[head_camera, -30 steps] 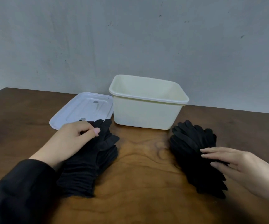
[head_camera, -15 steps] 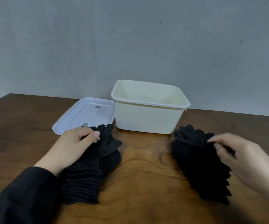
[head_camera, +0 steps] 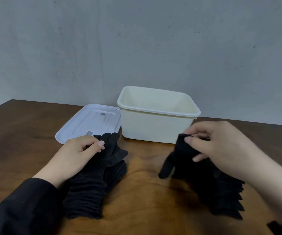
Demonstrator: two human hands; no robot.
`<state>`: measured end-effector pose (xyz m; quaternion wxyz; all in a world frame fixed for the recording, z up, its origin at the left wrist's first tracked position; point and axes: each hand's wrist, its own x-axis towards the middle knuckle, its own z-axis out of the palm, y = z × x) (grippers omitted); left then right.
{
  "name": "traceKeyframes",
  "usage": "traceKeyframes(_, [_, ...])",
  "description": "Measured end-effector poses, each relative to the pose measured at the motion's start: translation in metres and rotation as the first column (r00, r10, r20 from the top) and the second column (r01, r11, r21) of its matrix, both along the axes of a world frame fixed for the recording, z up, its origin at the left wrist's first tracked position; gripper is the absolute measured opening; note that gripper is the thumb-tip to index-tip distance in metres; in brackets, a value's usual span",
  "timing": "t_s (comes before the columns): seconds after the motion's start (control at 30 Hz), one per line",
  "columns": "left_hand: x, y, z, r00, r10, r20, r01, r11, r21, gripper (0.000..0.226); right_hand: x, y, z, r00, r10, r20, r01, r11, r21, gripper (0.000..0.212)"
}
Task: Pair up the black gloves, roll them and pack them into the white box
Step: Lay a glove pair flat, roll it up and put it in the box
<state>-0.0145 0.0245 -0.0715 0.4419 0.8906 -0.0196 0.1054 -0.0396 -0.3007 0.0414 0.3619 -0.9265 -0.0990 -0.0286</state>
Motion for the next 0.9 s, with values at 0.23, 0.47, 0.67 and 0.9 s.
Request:
traceKeyframes(0.23, [-0.002, 0.002, 0.002, 1.0, -0.013, -0.015, 0.013, 1.0, 0.007, 0.022, -0.001, 0.02, -0.021, 0.895, -0.046, 0.444, -0.03, 0.986, 0.163, 0.019])
traceKeyframes(0.47, [-0.008, 0.001, 0.012, 0.999, -0.026, 0.046, 0.021, 0.994, 0.11, 0.02, -0.029, 0.027, -0.136, 0.915, 0.253, 0.315, -0.142, 0.932, -0.334, 0.029])
traceKeyframes(0.67, [-0.023, 0.005, 0.036, 0.99, -0.132, -0.04, 0.137, 0.977, 0.164, 0.029, -0.028, 0.021, -0.157, 0.897, 0.317, 0.309, -0.234, 0.932, -0.278, 0.032])
traceKeyframes(0.9, [-0.033, 0.016, 0.045, 0.845, -0.302, -0.442, 0.463, 0.827, 0.32, 0.05, -0.023, 0.018, -0.163, 0.901, 0.322, 0.29, -0.245, 0.93, -0.273, 0.02])
